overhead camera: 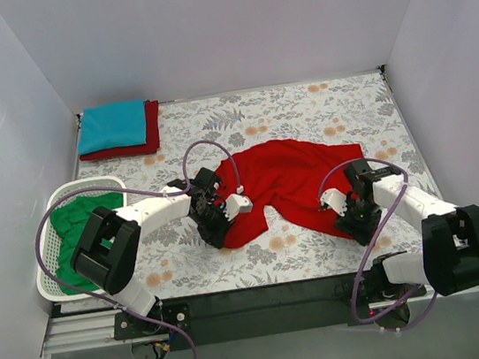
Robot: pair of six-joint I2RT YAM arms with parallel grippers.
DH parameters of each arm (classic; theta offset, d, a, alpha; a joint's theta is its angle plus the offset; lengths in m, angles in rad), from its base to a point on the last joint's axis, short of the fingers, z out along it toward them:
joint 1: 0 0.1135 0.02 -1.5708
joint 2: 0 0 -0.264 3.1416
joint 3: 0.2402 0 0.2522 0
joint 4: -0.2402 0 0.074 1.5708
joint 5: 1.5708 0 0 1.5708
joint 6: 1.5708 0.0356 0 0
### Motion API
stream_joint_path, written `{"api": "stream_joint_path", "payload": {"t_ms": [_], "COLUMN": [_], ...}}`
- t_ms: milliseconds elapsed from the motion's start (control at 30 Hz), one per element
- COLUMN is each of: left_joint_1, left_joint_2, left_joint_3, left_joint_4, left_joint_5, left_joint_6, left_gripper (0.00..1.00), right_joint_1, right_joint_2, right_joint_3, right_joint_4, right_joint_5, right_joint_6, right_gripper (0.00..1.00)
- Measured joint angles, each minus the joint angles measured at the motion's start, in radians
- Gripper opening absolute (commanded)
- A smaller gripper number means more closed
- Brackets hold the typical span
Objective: Fold and stack the t-shirts
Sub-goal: Flatten the tshirt out
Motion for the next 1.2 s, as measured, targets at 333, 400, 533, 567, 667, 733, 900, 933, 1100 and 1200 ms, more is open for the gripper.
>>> {"api": "stream_joint_path", "payload": {"t_ms": [333, 400, 533, 567, 667, 733, 900, 933, 1100, 1200], "left_joint_1": [0.057, 0.105, 0.248, 0.281, 0.362, 0.397, 0.469, 0.479, 0.498, 0.497], "left_joint_2": [-0.056, -0.076, -0.082, -0.081, -0.075, -0.075, -0.079, -0.087, -0.161, -0.218], "left_joint_3": [0.013, 0.049, 0.243, 0.307, 0.503, 0.608, 0.797, 0.811, 0.842, 0.857], "left_joint_4": [-0.037, -0.067, -0.131, -0.135, -0.152, -0.148, -0.112, -0.092, 0.031, 0.142], "left_joint_5": [0.022, 0.032, 0.062, 0.069, 0.082, 0.090, 0.089, 0.079, 0.003, -0.054], "left_joint_6": [-0.066, -0.079, -0.097, -0.101, -0.119, -0.138, -0.223, -0.245, -0.346, -0.389], "left_gripper": [0.00, 0.00, 0.00, 0.00, 0.00, 0.00, 0.00, 0.00, 0.00, 0.00], "right_joint_1": [0.035, 0.034, 0.024, 0.018, -0.005, -0.033, -0.101, -0.112, -0.134, -0.137], "right_joint_2": [-0.002, -0.003, -0.005, -0.005, 0.007, 0.028, 0.060, 0.060, 0.048, 0.034], "right_joint_3": [-0.015, -0.005, 0.121, 0.188, 0.364, 0.507, 0.754, 0.798, 0.951, 1.034], "right_joint_4": [0.064, 0.060, 0.036, 0.036, 0.041, 0.048, 0.061, 0.054, 0.060, 0.089], "right_joint_5": [0.102, 0.099, 0.096, 0.092, 0.085, 0.074, 0.042, 0.040, 0.033, 0.033], "right_joint_6": [-0.002, -0.003, -0.028, -0.039, -0.064, -0.080, -0.091, -0.091, -0.085, -0.072], "right_gripper": [0.01, 0.01, 0.01, 0.01, 0.01, 0.01, 0.01, 0.01, 0.01, 0.01]}}
